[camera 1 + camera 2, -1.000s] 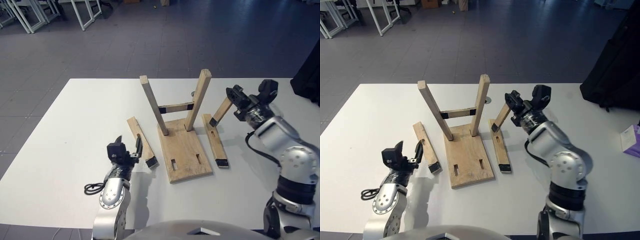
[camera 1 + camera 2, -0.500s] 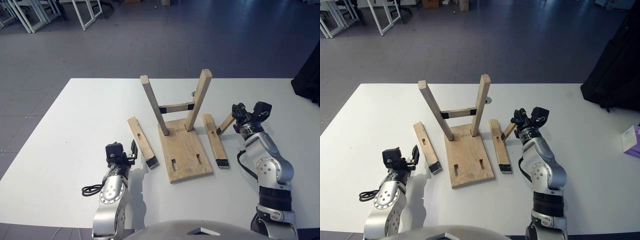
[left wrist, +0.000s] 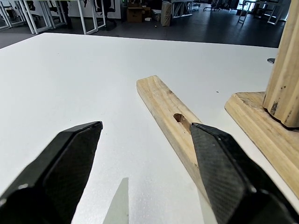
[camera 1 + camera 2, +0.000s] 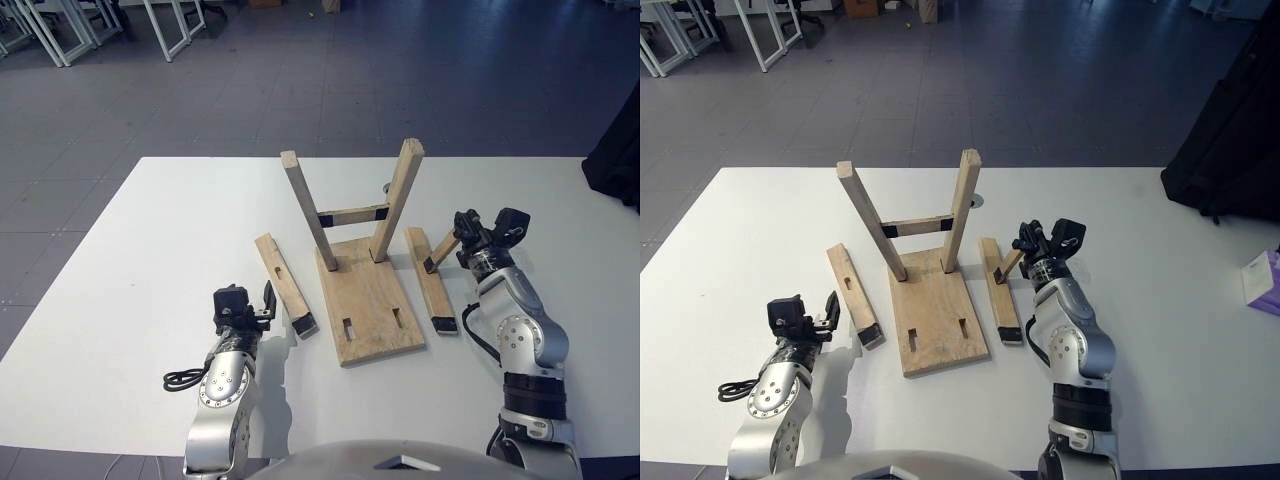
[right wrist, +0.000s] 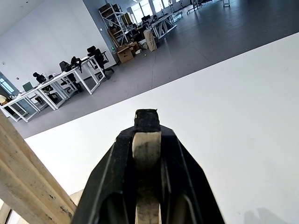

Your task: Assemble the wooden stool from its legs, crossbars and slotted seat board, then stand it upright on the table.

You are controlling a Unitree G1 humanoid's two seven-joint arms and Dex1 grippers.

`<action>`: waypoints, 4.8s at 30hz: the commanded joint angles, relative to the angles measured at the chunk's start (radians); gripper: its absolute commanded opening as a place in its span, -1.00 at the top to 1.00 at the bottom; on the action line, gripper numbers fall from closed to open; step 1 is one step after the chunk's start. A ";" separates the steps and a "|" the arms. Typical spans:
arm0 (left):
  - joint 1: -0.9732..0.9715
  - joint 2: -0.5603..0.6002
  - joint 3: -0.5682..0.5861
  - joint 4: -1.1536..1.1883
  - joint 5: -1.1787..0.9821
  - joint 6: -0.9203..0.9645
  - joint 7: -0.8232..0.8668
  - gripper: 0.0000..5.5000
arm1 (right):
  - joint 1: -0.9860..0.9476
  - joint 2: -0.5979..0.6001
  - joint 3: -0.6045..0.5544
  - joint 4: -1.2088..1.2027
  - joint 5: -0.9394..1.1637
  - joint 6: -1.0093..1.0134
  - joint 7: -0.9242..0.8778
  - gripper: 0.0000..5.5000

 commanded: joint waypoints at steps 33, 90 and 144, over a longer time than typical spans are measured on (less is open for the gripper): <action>-0.016 0.029 0.005 0.024 0.021 0.039 -0.054 -0.26 | 0.052 -0.019 0.075 0.045 -0.361 -0.211 0.002 0.62; -0.043 0.041 0.054 0.023 0.018 0.065 -0.074 -0.26 | 0.421 -0.066 0.090 -0.256 -0.333 0.337 -0.004 -0.02; -0.424 0.583 0.288 0.004 -1.368 0.566 -0.715 0.26 | 0.068 -0.671 -0.009 -0.366 0.982 0.550 0.456 -0.46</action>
